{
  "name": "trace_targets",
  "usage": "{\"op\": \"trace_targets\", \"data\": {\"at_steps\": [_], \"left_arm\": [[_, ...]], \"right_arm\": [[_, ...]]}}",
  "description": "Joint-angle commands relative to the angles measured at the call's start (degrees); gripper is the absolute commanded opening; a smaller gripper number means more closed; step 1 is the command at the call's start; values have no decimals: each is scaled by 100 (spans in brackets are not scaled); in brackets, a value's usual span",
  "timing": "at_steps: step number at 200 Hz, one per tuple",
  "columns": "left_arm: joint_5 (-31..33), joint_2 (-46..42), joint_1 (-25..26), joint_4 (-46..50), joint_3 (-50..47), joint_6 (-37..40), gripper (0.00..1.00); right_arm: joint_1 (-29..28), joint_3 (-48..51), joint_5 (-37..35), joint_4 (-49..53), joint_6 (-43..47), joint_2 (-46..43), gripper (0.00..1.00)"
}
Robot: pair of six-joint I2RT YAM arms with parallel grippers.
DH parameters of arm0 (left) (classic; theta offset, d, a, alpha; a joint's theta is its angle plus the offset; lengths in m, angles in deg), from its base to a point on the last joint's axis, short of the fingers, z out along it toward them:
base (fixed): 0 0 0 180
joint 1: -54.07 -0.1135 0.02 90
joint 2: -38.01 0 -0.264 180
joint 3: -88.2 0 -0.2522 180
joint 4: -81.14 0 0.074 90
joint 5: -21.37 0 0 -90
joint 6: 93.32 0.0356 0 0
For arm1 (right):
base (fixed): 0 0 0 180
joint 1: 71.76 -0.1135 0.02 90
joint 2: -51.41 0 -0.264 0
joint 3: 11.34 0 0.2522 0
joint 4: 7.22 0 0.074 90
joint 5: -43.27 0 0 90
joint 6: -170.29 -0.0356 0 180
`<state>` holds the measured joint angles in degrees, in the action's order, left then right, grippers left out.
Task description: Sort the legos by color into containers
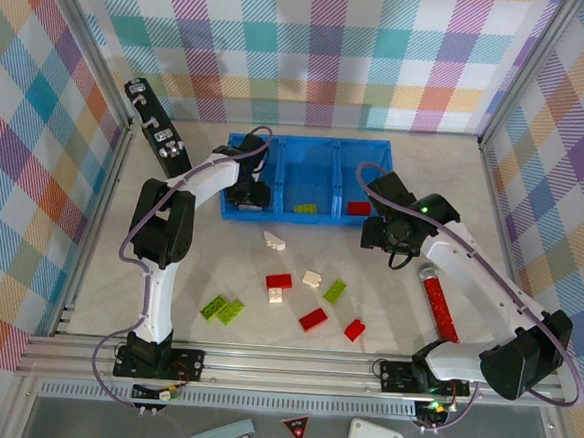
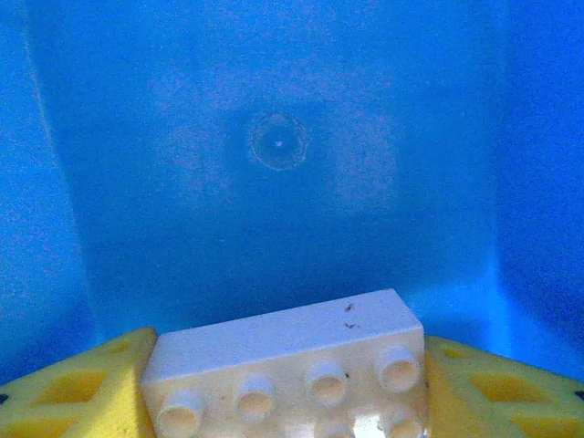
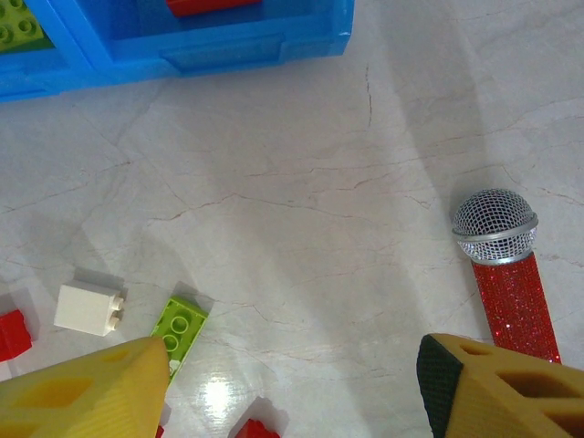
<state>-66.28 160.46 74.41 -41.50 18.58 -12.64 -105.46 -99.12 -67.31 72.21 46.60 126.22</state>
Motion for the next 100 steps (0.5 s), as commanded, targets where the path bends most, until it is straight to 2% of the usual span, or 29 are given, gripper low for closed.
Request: {"op": "trace_targets", "data": {"at_steps": [1,100], "left_arm": [[-145,134,-48,134,183,97,55],[-261,-86,-47,114,103,80,68]], "right_arm": [[38,-158,-21,141,-80,-123,73],[38,-223,66,141,-58,-159,73]]}}
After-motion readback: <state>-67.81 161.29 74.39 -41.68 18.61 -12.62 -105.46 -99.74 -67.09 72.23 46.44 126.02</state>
